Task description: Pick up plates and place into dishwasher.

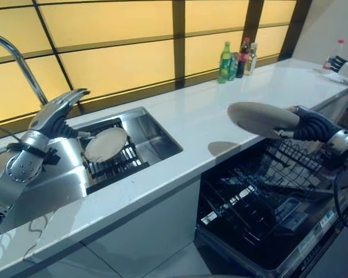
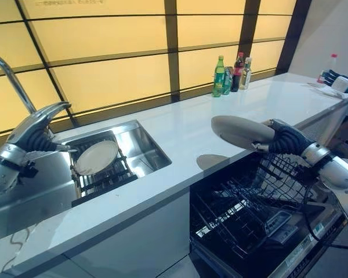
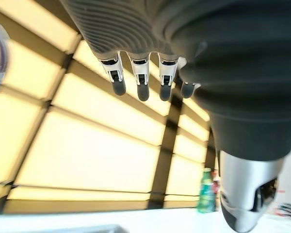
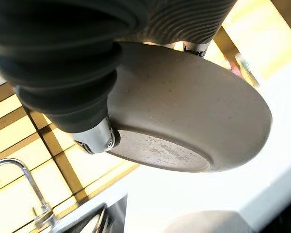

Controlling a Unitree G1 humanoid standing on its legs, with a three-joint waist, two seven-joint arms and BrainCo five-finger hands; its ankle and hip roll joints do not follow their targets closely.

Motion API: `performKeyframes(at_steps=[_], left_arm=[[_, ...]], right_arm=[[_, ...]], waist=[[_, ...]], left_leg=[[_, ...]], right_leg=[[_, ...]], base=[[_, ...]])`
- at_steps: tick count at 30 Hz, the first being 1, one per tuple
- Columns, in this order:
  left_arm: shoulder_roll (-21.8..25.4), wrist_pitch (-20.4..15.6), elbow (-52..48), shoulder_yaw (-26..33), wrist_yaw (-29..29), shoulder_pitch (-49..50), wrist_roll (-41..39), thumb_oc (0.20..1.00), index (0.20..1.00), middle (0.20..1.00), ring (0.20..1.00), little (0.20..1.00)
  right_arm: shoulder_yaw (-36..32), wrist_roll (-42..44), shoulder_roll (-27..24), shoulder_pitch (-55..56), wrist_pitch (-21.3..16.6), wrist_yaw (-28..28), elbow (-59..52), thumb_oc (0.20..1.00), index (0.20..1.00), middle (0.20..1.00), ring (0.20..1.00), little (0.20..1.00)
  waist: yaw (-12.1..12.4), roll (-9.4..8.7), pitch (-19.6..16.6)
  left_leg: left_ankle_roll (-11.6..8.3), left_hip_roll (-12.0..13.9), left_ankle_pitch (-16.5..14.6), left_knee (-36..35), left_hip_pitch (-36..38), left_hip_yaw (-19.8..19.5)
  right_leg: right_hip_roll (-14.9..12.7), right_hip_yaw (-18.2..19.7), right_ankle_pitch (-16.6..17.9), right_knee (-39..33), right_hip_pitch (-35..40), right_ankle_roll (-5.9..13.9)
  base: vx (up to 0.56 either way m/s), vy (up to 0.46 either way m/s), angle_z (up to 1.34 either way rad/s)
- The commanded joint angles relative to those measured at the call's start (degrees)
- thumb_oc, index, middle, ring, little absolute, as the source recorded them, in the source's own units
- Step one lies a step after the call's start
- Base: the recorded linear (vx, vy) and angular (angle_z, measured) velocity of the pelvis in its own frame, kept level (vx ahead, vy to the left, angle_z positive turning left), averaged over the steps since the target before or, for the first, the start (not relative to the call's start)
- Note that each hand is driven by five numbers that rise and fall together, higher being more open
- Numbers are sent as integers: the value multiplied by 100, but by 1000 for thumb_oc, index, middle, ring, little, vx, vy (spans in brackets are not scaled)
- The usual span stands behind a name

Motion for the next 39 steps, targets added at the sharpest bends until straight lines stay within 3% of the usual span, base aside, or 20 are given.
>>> performKeyframes(at_steps=[1, 7, 11, 20, 26, 39], left_arm=[[-42, 138, 518, 599, 210, 95, -456, 1000, 1000, 1000, 1000, 1000], [-241, 306, 799, 572, 169, 162, -869, 1000, 1000, 1000, 1000, 1000], [-355, 392, 904, 355, 141, -31, -911, 1000, 1000, 1000, 1000, 1000], [-494, 542, 747, -228, 256, -513, -971, 1000, 1000, 1000, 1000, 1000], [-592, 494, 763, -580, 159, -888, -924, 1000, 1000, 1000, 1000, 1000], [-675, 454, 687, -1199, -140, -1552, -1045, 1000, 1000, 1000, 1000, 1000]], right_arm=[[-251, 877, 322, 41, 531, 854, -149, 200, 200, 200, 200, 200], [123, 837, 591, 327, 891, 1449, 77, 200, 200, 200, 200, 200], [788, 513, 804, 94, 1058, 1652, 612, 200, 200, 200, 200, 200], [2267, -486, 1436, -739, 928, 697, 2093, 200, 200, 200, 200, 200], [3026, -866, 2021, -1445, 1136, 65, 3218, 200, 200, 200, 200, 200], [3544, -990, 2955, -2160, 1510, -76, 5677, 200, 200, 200, 200, 200]], waist=[[-86, -270, -109], [-107, -278, -31], [-56, -280, 31], [173, -244, 143], [357, -191, 175], [682, -71, 187]], left_leg=[[273, -393, -429, 46, 116, 177], [256, -379, -390, 46, 113, 225], [248, -387, -369, 46, 111, 201], [260, -419, -340, 46, 90, 67], [262, -438, -332, 46, 71, -37], [291, -505, -324, 46, 34, -245]], right_leg=[[-159, 214, -278, 28, 221, 516], [-158, 184, -269, 28, 224, 517], [-165, 131, -269, 28, 237, 505], [-196, -17, -289, 28, 275, 463], [-221, -110, -314, 28, 299, 439], [-261, -244, -348, 28, 327, 407]], base=[[-15, -8, -16], [-24, -8, -7], [0, 0, 0], [-14, 3, 0], [-11, 12, 6], [7, 13, 11]])
